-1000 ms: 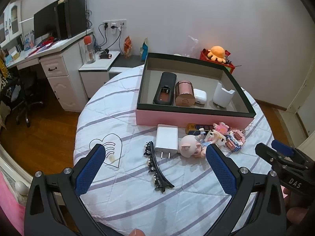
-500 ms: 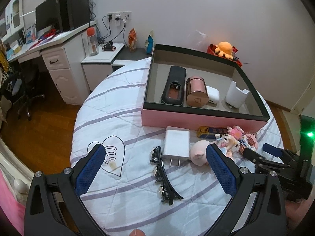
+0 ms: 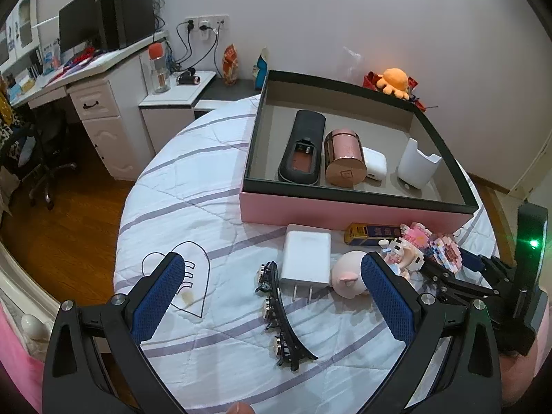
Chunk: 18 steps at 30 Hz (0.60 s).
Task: Organize rigid objects
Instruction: 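Close the right gripper on the pink pixel-block toy and lift it, then carry the pink pixel-block toy into the pink box and release it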
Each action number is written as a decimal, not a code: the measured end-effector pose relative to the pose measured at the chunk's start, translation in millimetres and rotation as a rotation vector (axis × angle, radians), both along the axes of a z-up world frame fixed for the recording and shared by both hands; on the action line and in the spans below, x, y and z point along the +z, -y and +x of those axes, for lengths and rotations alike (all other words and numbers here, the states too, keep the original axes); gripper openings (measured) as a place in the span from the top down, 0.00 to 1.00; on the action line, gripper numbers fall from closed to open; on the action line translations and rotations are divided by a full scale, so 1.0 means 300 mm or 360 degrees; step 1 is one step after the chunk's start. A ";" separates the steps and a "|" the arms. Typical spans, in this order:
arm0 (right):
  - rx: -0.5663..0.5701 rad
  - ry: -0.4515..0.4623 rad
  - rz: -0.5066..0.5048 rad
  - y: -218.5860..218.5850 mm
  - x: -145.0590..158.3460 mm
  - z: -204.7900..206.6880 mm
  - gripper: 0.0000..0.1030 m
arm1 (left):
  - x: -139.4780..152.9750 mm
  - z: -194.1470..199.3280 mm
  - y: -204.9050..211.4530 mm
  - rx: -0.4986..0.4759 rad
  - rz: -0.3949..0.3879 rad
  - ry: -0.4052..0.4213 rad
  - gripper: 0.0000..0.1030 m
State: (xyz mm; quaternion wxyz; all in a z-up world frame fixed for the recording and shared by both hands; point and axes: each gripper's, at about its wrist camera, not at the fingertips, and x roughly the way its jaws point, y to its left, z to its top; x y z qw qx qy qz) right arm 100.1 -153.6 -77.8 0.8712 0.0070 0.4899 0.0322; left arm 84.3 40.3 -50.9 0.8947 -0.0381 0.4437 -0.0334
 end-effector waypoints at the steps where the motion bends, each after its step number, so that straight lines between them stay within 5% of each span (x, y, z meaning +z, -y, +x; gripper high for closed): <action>1: -0.0005 0.0001 0.0020 0.007 0.004 -0.013 0.34 | 0.001 -0.001 0.004 -0.0004 0.0002 0.0002 0.00; 9: -0.0050 0.0064 0.0109 0.042 0.090 -0.091 0.34 | 0.013 -0.007 0.029 -0.0042 -0.0007 0.0020 0.00; 18: 0.0014 0.0245 0.0124 0.004 0.265 -0.024 0.34 | 0.103 0.066 0.024 -0.0034 0.0004 0.0154 0.00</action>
